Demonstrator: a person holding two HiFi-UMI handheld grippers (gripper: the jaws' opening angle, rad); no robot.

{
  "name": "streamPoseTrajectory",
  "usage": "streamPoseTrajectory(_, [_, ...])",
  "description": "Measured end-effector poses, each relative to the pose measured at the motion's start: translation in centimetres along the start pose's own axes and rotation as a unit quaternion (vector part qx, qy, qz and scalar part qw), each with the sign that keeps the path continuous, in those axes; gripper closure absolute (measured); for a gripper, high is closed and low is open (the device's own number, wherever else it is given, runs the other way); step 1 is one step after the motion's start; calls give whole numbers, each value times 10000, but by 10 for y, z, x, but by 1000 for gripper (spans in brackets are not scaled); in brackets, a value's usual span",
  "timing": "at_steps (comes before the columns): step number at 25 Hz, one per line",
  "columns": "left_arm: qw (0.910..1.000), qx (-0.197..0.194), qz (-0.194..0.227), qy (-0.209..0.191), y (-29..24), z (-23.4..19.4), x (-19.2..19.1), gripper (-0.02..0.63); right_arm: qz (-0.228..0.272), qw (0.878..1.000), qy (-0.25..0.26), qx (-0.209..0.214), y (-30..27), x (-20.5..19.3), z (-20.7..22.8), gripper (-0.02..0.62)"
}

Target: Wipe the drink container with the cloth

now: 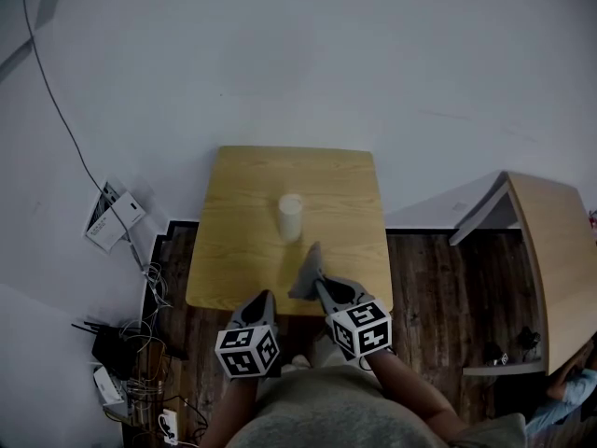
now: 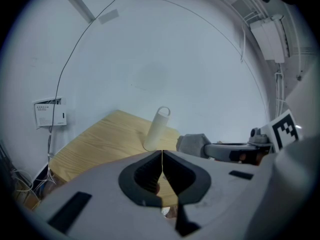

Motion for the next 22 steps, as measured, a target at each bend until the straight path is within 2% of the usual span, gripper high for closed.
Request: streamPoseTrajectory(22, [10000,79,58,-5,-2,6,3,603,175,9995,94,240,4,13,-2,586])
Point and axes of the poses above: the fingertips, and each gripper's own axes: y backward along the fingers, z to its right, x out of its top, the point moved 4 cm from there along y, backward along the fingers, and after that the axes turned 1 degree about y, right-handed, at the moved point
